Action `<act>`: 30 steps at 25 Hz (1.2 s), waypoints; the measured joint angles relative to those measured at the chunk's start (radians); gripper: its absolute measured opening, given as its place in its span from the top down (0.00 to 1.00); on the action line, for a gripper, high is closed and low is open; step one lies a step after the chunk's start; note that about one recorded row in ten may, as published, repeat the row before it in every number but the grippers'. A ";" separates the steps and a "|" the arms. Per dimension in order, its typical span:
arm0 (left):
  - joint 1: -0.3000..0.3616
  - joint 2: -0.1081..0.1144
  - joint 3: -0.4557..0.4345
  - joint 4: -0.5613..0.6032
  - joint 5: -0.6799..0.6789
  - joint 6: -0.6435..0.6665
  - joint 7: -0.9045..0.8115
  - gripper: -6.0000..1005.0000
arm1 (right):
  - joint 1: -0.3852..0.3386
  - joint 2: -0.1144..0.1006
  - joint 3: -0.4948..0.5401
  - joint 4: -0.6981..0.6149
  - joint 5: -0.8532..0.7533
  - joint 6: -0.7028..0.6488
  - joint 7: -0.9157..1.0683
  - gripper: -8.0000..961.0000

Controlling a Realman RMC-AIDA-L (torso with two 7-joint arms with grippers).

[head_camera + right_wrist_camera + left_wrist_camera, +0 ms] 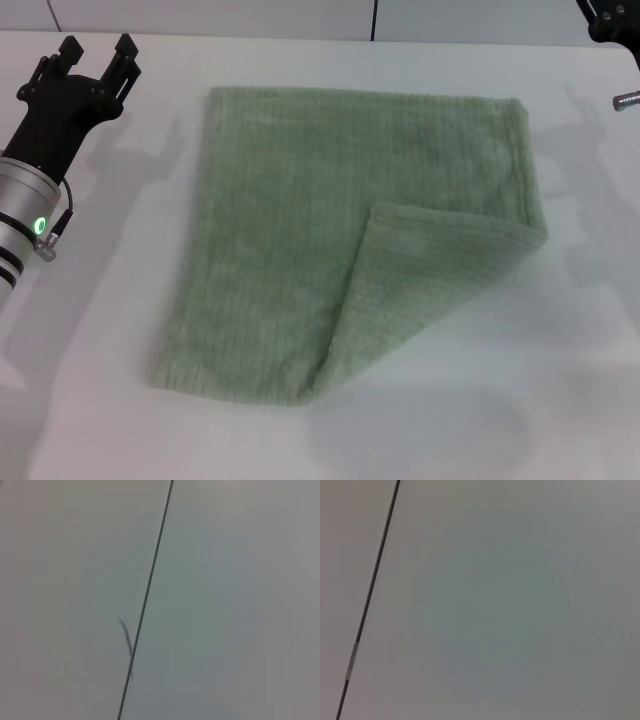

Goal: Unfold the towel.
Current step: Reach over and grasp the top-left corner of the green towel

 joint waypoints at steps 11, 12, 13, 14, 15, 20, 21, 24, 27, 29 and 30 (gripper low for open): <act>0.000 0.002 -0.002 0.001 0.001 0.003 0.000 0.29 | 0.009 -0.001 0.003 0.000 0.001 0.000 0.002 0.20; 0.000 0.002 -0.002 0.001 0.001 0.003 0.000 0.29 | 0.009 -0.001 0.003 0.000 0.001 0.000 0.002 0.20; 0.000 0.002 -0.002 0.001 0.002 0.003 0.000 0.29 | 0.009 -0.001 0.003 0.000 0.002 0.000 0.002 0.20; 0.000 0.002 -0.002 0.001 0.003 0.002 0.000 0.29 | 0.009 -0.001 0.004 0.000 0.004 0.000 0.002 0.20; 0.000 0.002 -0.002 0.001 0.003 0.002 0.000 0.29 | 0.009 -0.001 0.004 0.000 0.009 0.002 0.002 0.20; -0.018 0.000 0.006 0.006 0.005 -0.019 0.000 0.30 | 0.011 -0.002 0.005 0.005 0.054 0.008 0.008 0.20; -0.023 -0.001 0.007 0.006 0.005 -0.031 0.000 0.30 | 0.011 -0.002 0.005 0.007 0.067 0.008 0.010 0.20; -0.040 -0.002 0.013 0.007 0.006 -0.081 -0.002 0.34 | 0.011 -0.001 0.003 0.011 0.090 0.012 0.011 0.20; -0.069 -0.001 0.045 0.007 0.006 -0.132 -0.008 0.45 | 0.011 0.000 -0.002 0.012 0.117 0.027 0.011 0.20; -0.093 0.000 0.073 0.007 0.006 -0.173 -0.008 0.52 | 0.011 0.001 -0.006 0.010 0.136 0.040 0.014 0.20; -0.105 0.000 0.085 0.007 0.006 -0.195 -0.008 0.56 | 0.011 0.001 -0.006 0.008 0.139 0.046 0.018 0.20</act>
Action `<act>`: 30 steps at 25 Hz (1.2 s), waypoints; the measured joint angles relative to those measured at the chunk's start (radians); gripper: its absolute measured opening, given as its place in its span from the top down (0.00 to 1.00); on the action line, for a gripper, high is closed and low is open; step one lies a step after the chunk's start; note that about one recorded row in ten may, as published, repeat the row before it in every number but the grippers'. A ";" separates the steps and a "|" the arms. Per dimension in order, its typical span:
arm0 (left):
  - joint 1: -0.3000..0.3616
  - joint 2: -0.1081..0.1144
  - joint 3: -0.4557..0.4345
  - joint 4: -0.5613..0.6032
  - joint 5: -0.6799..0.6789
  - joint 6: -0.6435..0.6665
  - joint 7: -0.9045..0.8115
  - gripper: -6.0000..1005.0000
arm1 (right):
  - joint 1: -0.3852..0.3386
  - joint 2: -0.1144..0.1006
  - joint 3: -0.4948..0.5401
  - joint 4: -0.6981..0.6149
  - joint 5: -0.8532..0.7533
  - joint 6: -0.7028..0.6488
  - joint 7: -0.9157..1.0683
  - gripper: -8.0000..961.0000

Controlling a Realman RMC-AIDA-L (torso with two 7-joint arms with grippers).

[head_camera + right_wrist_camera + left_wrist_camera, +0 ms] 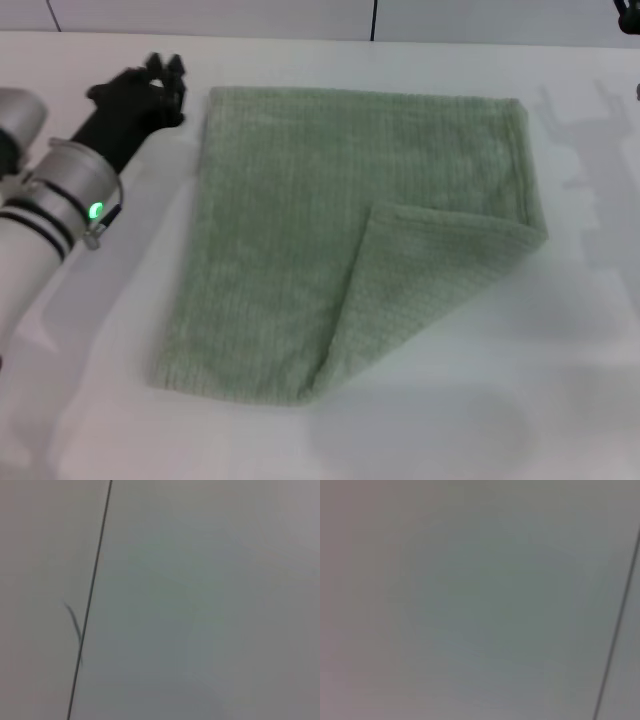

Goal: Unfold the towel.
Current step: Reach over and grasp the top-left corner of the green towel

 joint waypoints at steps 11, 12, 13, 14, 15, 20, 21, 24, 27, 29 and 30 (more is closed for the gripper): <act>-0.110 0.001 0.119 -0.003 0.002 -0.248 -0.005 0.97 | 0.022 -0.001 -0.003 -0.008 0.001 0.136 0.020 0.20; -0.118 0.000 0.128 -0.004 0.001 -0.280 -0.005 0.97 | 0.023 -0.001 -0.003 -0.010 0.001 0.142 0.020 0.20; -0.118 0.000 0.128 -0.004 0.001 -0.280 -0.005 0.98 | 0.023 -0.001 -0.003 -0.011 0.001 0.148 0.020 0.20; -0.125 0.000 0.135 -0.008 0.001 -0.307 -0.005 0.98 | 0.024 -0.001 -0.003 -0.013 0.001 0.153 0.020 0.20; -0.131 -0.001 0.143 -0.013 0.001 -0.353 -0.009 0.99 | 0.024 -0.001 -0.003 -0.015 0.001 0.158 0.020 0.20; -0.142 -0.001 0.191 -0.012 0.001 -0.388 -0.033 1.00 | 0.032 -0.002 -0.003 -0.017 0.001 0.178 0.020 0.20; -0.146 -0.001 0.198 -0.011 0.001 -0.392 -0.037 1.00 | 0.033 -0.003 -0.003 -0.017 0.001 0.182 0.020 0.20; -0.156 -0.001 0.212 -0.008 0.001 -0.409 -0.046 1.00 | 0.037 -0.004 -0.003 -0.017 -0.001 0.193 0.020 0.20; -0.157 -0.002 0.213 -0.008 0.001 -0.417 -0.047 1.00 | 0.040 -0.004 -0.003 -0.017 -0.003 0.196 0.019 0.20; -0.157 -0.002 0.214 -0.009 0.001 -0.418 -0.047 1.00 | 0.045 -0.004 -0.003 -0.015 -0.003 0.197 0.019 0.20; -0.158 -0.002 0.214 -0.009 0.001 -0.418 -0.047 1.00 | 0.048 -0.004 -0.003 -0.014 -0.003 0.199 0.019 0.20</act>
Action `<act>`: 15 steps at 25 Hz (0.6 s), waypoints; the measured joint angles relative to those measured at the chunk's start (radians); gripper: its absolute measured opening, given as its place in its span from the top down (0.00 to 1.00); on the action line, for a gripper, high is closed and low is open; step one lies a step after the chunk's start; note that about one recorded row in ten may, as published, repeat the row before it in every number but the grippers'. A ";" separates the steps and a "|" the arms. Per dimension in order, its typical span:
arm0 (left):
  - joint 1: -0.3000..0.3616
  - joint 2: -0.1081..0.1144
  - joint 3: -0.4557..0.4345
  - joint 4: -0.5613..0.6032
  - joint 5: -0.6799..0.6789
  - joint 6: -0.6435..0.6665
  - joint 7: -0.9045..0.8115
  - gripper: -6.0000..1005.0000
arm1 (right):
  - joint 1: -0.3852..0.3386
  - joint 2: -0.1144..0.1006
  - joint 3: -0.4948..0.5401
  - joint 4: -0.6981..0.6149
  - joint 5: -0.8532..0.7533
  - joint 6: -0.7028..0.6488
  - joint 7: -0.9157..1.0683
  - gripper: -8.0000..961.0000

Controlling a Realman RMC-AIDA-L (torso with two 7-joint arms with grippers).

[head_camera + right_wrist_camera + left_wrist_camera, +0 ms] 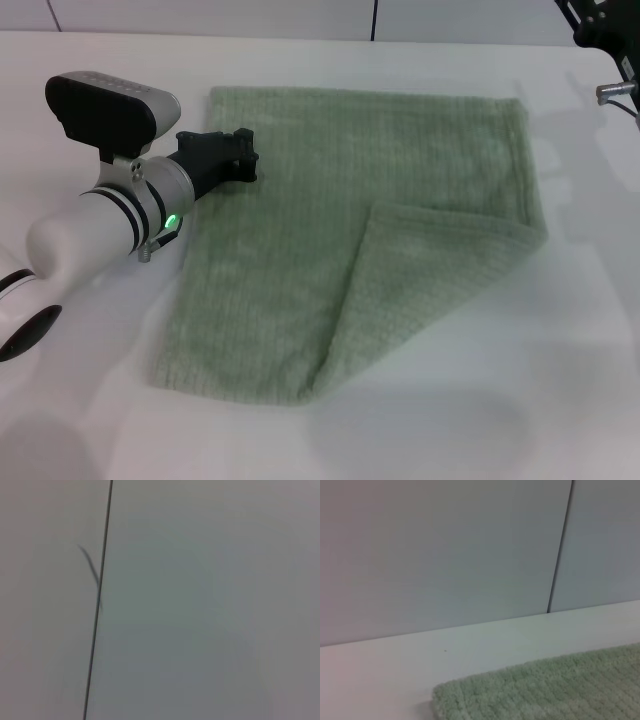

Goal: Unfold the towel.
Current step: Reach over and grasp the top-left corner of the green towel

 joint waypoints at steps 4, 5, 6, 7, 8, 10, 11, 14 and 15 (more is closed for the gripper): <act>-0.001 0.000 0.002 0.000 0.000 0.000 0.000 1.00 | 0.010 0.000 0.000 0.001 0.000 0.029 0.000 0.20; -0.001 0.000 0.004 -0.001 0.000 0.000 0.000 1.00 | 0.014 0.000 0.000 -0.001 0.002 0.040 0.000 0.20; -0.001 0.000 0.006 -0.001 0.000 0.000 0.000 1.00 | 0.019 0.000 0.000 -0.002 0.003 0.053 0.000 0.20; -0.001 0.000 0.009 -0.001 0.000 0.000 0.000 1.00 | 0.023 0.000 0.000 -0.003 0.004 0.064 0.000 0.20; -0.001 0.000 0.012 -0.001 0.000 0.000 0.000 1.00 | 0.029 0.000 0.001 -0.007 0.004 0.080 0.000 0.20; -0.001 0.000 0.019 -0.001 0.000 -0.006 0.000 1.00 | 0.038 0.000 0.004 -0.022 0.005 0.125 0.002 0.20; -0.001 0.000 0.020 -0.001 0.000 -0.008 0.000 1.00 | 0.041 0.000 0.005 -0.034 0.005 0.149 0.004 0.20; -0.001 0.000 0.024 -0.002 0.000 -0.017 0.000 1.00 | 0.048 -0.001 0.005 -0.083 0.004 0.232 0.014 0.20; -0.001 0.000 0.024 -0.002 0.000 -0.021 0.000 1.00 | 0.050 -0.001 0.005 -0.097 0.003 0.253 0.016 0.20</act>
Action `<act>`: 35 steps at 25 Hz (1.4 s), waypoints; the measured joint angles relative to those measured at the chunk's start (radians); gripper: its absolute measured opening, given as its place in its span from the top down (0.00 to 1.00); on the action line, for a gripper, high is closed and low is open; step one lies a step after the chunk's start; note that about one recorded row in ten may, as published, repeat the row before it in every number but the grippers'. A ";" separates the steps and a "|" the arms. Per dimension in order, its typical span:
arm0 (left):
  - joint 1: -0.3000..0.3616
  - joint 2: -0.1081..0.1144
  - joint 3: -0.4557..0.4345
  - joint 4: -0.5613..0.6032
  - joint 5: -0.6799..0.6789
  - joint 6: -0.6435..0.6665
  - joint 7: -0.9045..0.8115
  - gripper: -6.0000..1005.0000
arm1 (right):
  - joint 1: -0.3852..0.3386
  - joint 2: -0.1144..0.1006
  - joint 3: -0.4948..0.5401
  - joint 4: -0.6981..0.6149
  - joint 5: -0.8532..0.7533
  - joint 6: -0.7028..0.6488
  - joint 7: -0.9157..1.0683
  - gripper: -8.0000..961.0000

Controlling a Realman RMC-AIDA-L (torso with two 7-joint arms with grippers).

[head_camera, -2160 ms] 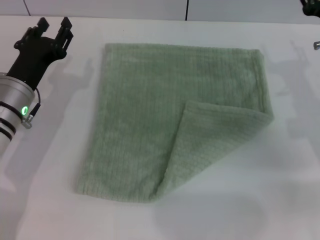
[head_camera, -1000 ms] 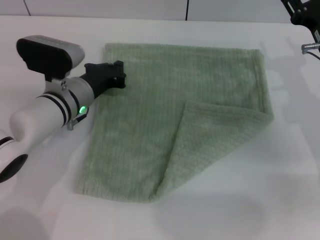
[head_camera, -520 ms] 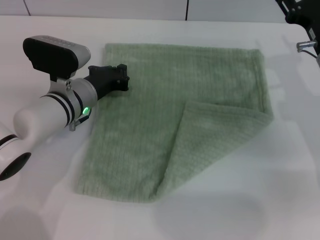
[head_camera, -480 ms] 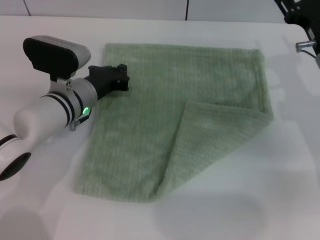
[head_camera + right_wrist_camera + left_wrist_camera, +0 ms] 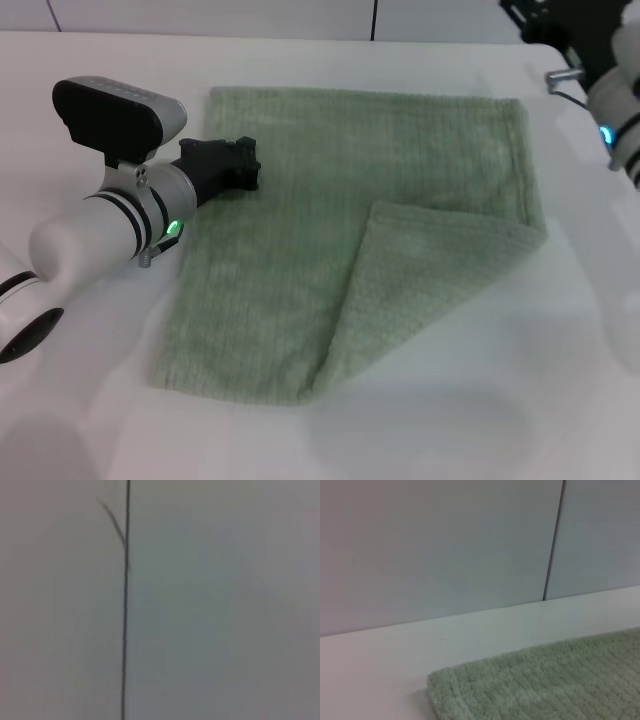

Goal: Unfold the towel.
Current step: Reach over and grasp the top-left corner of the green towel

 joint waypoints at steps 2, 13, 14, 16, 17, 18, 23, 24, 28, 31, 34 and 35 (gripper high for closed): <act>0.000 0.000 0.000 0.000 0.000 -0.002 0.000 1.00 | 0.004 0.000 -0.003 -0.036 -0.002 0.051 0.009 0.20; -0.005 0.000 0.000 0.005 0.000 -0.001 0.001 1.00 | 0.043 -0.012 0.056 -0.373 -0.009 0.634 0.039 0.20; -0.005 0.000 0.000 0.006 0.000 -0.001 0.001 1.00 | 0.049 -0.013 0.075 -0.408 -0.009 0.705 0.038 0.20; -0.006 0.000 0.000 0.006 0.000 -0.001 0.001 1.00 | 0.063 -0.014 0.139 -0.508 -0.010 0.902 0.023 0.20; -0.006 0.000 0.000 0.005 0.000 -0.001 0.001 1.00 | 0.063 -0.014 0.139 -0.508 -0.010 0.902 0.023 0.20; -0.006 0.000 0.000 0.005 0.000 -0.001 0.001 1.00 | 0.066 -0.014 0.164 -0.541 -0.007 0.974 0.005 0.20; -0.006 0.000 0.000 0.004 0.000 -0.002 0.001 1.00 | 0.090 -0.009 0.251 -0.670 0.001 1.278 -0.075 0.20; -0.006 0.000 0.000 0.005 0.000 -0.002 0.001 1.00 | 0.099 -0.009 0.260 -0.684 0.001 1.327 -0.086 0.20; -0.006 0.000 0.000 0.005 0.000 -0.002 0.001 1.00 | 0.139 -0.009 0.298 -0.703 0.030 1.497 -0.166 0.20; -0.006 0.000 0.000 0.002 0.000 -0.002 0.001 1.00 | 0.165 -0.008 0.325 -0.681 0.097 1.592 -0.253 0.21; -0.005 0.000 0.000 0.002 0.000 -0.002 0.001 1.00 | 0.191 -0.008 0.349 -0.635 0.127 1.656 -0.310 0.21; -0.005 0.000 0.000 0.002 0.000 -0.002 0.001 1.00 | 0.200 -0.007 0.354 -0.617 0.128 1.672 -0.323 0.21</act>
